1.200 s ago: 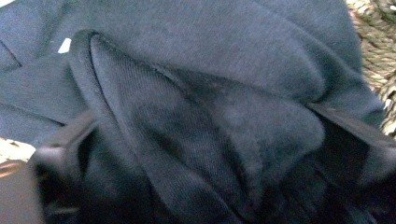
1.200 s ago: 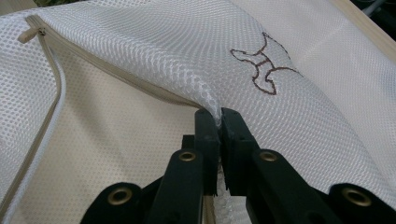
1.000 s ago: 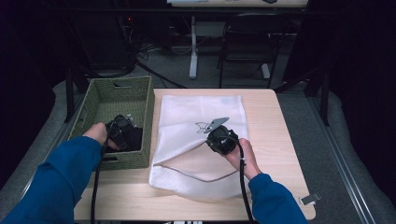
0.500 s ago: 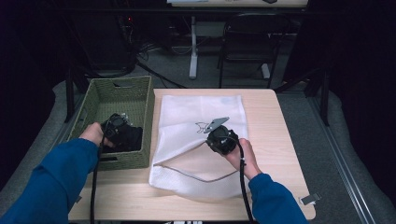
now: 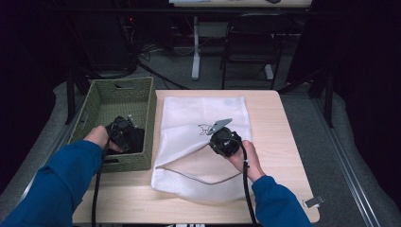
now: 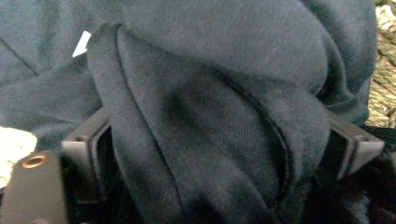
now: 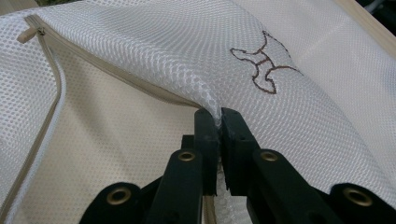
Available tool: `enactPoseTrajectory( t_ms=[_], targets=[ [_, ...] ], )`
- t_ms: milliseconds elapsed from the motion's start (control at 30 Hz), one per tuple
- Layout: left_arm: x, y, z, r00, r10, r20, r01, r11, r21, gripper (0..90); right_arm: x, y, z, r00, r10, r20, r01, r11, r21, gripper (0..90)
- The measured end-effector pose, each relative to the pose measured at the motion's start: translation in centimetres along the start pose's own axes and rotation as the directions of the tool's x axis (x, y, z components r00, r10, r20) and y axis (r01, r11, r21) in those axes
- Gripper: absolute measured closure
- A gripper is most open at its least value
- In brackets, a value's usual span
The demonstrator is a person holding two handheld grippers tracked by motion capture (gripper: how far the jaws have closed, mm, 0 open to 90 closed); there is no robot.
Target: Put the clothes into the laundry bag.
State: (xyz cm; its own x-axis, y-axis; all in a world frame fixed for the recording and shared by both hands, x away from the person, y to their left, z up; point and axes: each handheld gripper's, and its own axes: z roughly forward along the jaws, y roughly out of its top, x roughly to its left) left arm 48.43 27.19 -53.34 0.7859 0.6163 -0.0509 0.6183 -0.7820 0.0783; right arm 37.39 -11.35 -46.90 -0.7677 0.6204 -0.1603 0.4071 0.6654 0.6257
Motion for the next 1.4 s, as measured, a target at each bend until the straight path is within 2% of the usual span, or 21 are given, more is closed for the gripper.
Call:
enactPoseTrajectory(
  t_ms=[67, 133, 200, 300, 533, 800, 967, 1233, 1267, 1367, 1400],
  targets=[
    [-0.1, 0.0, -0.3, 0.9999, 0.008, 0.007, -0.008, 0.9999, -0.008, 36.1, 0.1, 0.0, 0.0, 1.0000, 0.004, 0.000, -0.004, 1.000, 0.002, 86.2],
    [-0.2, -0.2, -0.4, 1.0000, -0.009, 0.000, 0.009, 0.9998, -0.020, 49.9, 0.1, 0.1, 0.0, 1.0000, -0.001, 0.003, 0.001, 1.000, 0.000, 86.2],
    [-0.1, -0.4, -0.6, 0.9998, -0.020, -0.001, 0.020, 0.9989, -0.042, 58.0, 0.1, 0.1, -0.1, 1.0000, -0.002, 0.005, 0.002, 1.000, -0.001, 86.2],
    [0.0, -0.8, -0.8, 0.9995, -0.030, 0.009, 0.031, 0.9972, -0.068, 63.4, 0.1, 0.1, -0.1, 1.0000, -0.001, 0.006, 0.001, 1.000, -0.001, 86.3],
    [0.1, -1.9, -2.0, 0.9993, -0.036, 0.011, 0.037, 0.9884, -0.148, 66.8, 0.0, 0.0, -0.1, 1.0000, 0.000, 0.002, 0.000, 1.000, -0.003, 86.4],
    [-0.2, -2.4, -3.8, 0.9997, -0.026, 0.002, 0.026, 0.9801, -0.197, 67.0, 0.0, 0.0, -0.1, 1.0000, 0.004, 0.003, -0.004, 1.000, -0.003, 86.7],
    [-0.4, -2.6, -4.9, 0.9996, -0.029, 0.004, 0.029, 0.9743, -0.223, 67.3, 0.0, 0.0, -0.3, 1.0000, 0.000, 0.007, 0.000, 1.000, -0.007, 86.7],
    [-0.5, -3.1, -6.9, 0.9993, -0.029, -0.023, 0.023, 0.9700, -0.242, 67.6, 0.0, 0.0, -0.3, 1.0000, 0.002, 0.006, -0.002, 1.000, -0.009, 86.7],
    [-0.5, -3.2, -7.3, 0.9990, -0.034, -0.030, 0.025, 0.9668, -0.254, 67.7, 0.0, 0.0, -0.3, 1.0000, 0.001, 0.007, -0.001, 1.000, -0.007, 86.7],
    [-0.6, -3.3, -8.2, 0.9978, -0.053, -0.040, 0.041, 0.9654, -0.257, 68.0, -0.1, 0.0, -0.3, 1.0000, -0.001, 0.009, 0.001, 1.000, -0.011, 86.7],
    [-0.6, -3.4, -8.5, 0.9979, -0.048, -0.042, 0.036, 0.9644, -0.262, 68.1, -0.1, 0.0, -0.4, 1.0000, 0.000, 0.009, 0.000, 1.000, -0.013, 86.7]
  ],
)
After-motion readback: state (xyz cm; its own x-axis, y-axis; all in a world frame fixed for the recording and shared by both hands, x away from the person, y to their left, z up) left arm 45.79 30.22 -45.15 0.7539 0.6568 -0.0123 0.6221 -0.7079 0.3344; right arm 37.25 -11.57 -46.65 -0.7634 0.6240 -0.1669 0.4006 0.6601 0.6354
